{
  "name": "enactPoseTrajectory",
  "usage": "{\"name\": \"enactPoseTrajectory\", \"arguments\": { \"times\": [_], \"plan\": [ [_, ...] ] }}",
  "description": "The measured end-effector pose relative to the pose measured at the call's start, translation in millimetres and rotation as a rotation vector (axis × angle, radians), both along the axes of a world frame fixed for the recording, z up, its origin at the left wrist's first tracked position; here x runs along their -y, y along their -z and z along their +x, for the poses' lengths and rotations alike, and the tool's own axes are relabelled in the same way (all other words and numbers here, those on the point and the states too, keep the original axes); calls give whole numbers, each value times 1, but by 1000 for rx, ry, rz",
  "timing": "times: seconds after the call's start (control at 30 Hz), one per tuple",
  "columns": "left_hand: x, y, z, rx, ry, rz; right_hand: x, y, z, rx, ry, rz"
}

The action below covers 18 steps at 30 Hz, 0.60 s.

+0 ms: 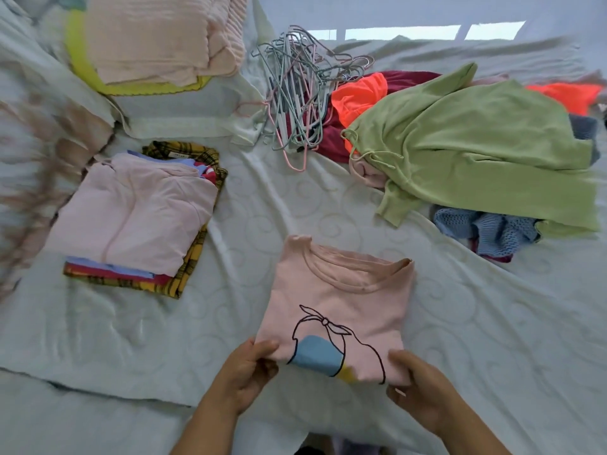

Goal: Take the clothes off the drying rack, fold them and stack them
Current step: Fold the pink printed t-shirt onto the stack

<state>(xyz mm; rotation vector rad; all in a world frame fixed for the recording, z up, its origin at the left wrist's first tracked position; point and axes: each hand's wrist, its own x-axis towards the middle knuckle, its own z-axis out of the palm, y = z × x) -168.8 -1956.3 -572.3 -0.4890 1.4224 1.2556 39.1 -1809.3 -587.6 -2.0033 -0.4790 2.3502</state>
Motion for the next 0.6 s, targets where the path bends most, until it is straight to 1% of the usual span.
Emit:
{"name": "enactPoseTrajectory", "arguments": {
  "times": [0.07,0.13,0.27,0.37,0.47,0.6],
  "plan": [
    [-6,-12,-7,-56,-70,49,-3,-15,-11,-82,65,16],
    [-21,-26,-23,-68,-138,120,-9,-34,-31,-176,114,60],
    [-63,-61,-80,-90,-219,263,-29,-73,-88,-354,230,202],
    [-95,-86,-139,-176,-208,315,-47,-95,-143,-445,277,291],
    [-118,-114,-208,-281,-168,374,-64,-117,-210,-536,278,424],
    [-118,-162,-299,-360,-207,565,-60,-160,-301,-723,297,593]
  ]
}}
